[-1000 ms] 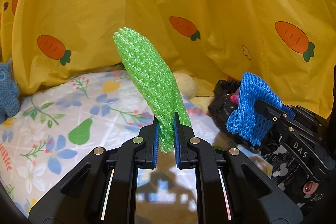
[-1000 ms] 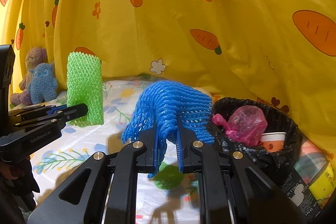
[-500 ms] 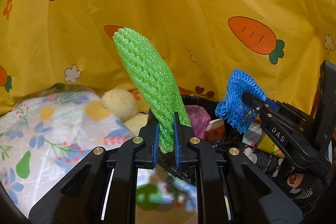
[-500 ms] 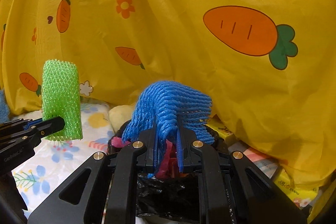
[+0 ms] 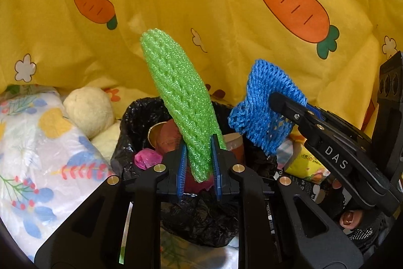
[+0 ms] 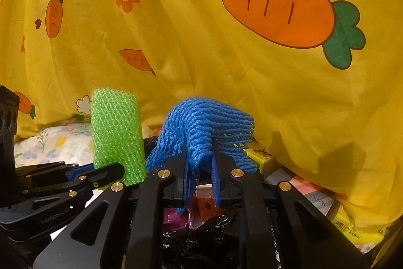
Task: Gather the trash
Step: 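Carry both foam nets over the black bin and open both grippers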
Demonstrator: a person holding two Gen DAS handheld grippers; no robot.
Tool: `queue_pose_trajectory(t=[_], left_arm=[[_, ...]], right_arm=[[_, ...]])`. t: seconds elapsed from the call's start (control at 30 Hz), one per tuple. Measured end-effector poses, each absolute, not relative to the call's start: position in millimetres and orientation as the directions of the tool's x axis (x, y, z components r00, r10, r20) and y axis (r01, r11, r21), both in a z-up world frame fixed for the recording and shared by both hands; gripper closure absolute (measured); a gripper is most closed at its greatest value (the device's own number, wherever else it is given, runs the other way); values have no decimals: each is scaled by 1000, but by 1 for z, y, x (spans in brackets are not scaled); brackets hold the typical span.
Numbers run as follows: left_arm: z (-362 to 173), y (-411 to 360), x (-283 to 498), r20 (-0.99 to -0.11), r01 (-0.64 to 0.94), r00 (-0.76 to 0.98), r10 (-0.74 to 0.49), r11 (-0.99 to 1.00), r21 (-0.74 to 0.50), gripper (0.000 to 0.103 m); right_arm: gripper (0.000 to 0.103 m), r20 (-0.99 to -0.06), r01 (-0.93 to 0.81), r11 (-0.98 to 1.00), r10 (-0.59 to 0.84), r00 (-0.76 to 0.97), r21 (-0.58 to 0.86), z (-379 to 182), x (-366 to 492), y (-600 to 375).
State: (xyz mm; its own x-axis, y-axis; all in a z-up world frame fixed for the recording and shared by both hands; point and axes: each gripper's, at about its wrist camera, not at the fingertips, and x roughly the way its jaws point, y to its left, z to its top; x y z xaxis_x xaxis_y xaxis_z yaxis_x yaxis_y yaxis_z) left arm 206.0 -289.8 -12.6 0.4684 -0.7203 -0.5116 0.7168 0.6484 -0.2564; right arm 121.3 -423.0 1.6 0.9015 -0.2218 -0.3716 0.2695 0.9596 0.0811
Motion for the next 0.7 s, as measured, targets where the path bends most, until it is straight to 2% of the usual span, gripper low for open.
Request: queue_pose_trajectory(t=[0.1, 0.13, 0.17, 0.23, 0.27, 0.4, 0.5, 0.53, 0.67, 0.7], left_arm=[[-19, -285, 208, -508, 709, 474, -719, 654, -265, 46], [-20, -282, 208, -505, 706, 475, -720, 655, -269, 39], [-21, -279, 208, -505, 697, 487, -713, 665, -267, 35], [-23, -271, 208, -502, 680, 511, -698, 685, -262, 24], [-24, -266, 208, -504, 666, 525, -686, 700, -258, 22], [-25, -245, 206, -506, 612, 588, -631, 756, -231, 14], [-24, -230, 199, -494, 573, 634, -595, 791, -216, 7], [-23, -225, 196, -487, 564, 645, -588, 797, -215, 6], [-18, -206, 183, -467, 515, 701, -539, 835, -192, 6], [-17, -201, 178, -456, 502, 716, -528, 844, -187, 6]], right_arm=[[83, -384, 264, 961, -215, 898, 78, -1, 126, -424], [80, -389, 259, 963, -210, 897, 79, -2, 127, -425], [78, -395, 256, 963, -204, 896, 83, -3, 128, -426], [69, -408, 249, 964, -191, 893, 93, -5, 129, -428], [64, -414, 245, 964, -185, 891, 98, -6, 129, -429], [55, -454, 232, 967, -162, 876, 103, -10, 132, -430], [35, -459, 240, 967, -174, 871, 91, -11, 129, -428], [33, -456, 242, 966, -176, 872, 90, -11, 127, -427], [20, -449, 249, 963, -177, 876, 106, -10, 118, -427], [20, -444, 254, 961, -182, 878, 108, -9, 116, -426]])
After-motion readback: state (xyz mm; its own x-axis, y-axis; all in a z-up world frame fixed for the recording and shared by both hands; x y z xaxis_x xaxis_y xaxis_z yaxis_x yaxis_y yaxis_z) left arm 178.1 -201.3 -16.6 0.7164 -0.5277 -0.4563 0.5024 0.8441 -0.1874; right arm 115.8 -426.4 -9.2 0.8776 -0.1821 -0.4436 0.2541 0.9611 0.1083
